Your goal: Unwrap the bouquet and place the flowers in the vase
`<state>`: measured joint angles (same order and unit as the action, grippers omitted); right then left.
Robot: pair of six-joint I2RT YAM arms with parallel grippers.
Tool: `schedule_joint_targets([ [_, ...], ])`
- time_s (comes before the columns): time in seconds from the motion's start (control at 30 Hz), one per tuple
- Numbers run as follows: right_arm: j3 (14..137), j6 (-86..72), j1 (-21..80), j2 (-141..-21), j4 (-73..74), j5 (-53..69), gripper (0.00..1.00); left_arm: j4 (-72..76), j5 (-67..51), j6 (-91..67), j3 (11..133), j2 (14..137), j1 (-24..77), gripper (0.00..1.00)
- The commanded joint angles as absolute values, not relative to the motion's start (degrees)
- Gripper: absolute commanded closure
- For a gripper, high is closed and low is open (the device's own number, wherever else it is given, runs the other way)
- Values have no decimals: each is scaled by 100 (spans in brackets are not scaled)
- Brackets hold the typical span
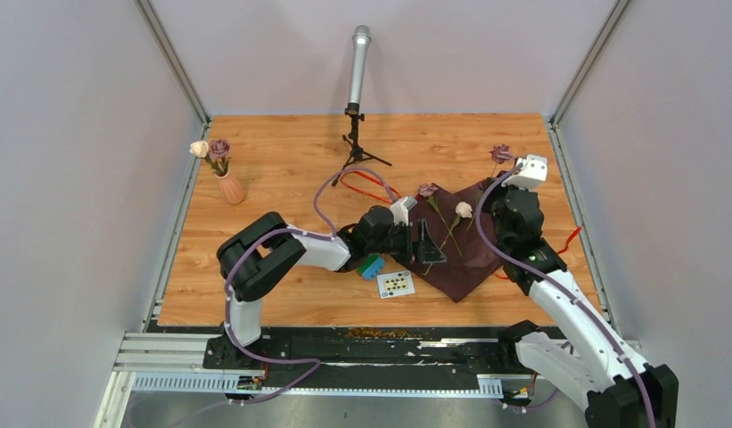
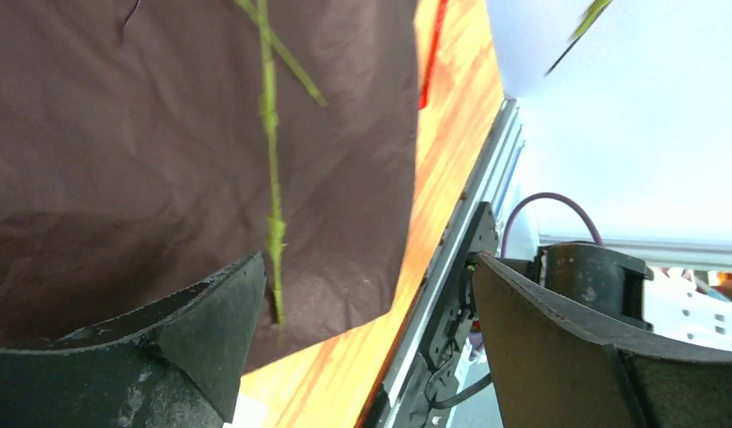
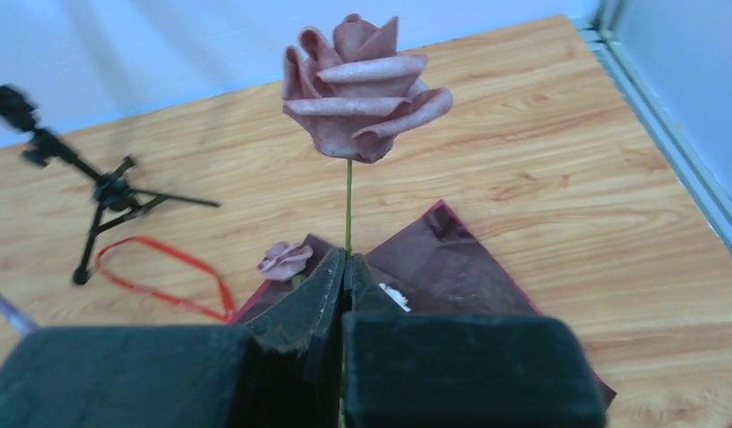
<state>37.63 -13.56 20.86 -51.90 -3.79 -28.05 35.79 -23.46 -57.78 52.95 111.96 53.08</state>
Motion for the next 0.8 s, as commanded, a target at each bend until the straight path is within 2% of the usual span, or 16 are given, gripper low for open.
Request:
schedule_joint_targets([
  [0.0, 4060, -1019, 2076, -4646, 301, -1205, 100, 3202, -2110, -4746, 5336, 10053, 5216, 6],
  [0.13, 4107, -1013, 2074, -4283, 494, 249, 100, 2507, -1835, -3799, 5328, 9156, 5177, 4],
  [0.27, 4151, -1347, 2075, -4081, 442, 1202, 100, 2125, -1869, -3249, 5433, 8366, 5168, 1],
  [0.5, 4110, -2287, 2093, -4091, -674, 2561, 100, 2658, -2251, -3858, 5432, 7894, 5131, 1],
  [0.57, 4155, -2397, 2129, -4111, -803, 2741, 100, 2961, -2341, -4179, 5440, 7913, 5065, 5],
  [0.7, 4312, -2428, 2200, -4178, -808, 3045, 100, 3546, -2635, -4664, 5504, 8036, 5001, 25],
  [0.77, 4377, -2406, 2220, -4200, -743, 3124, 100, 3691, -2704, -4801, 5527, 8080, 4992, 33],
])
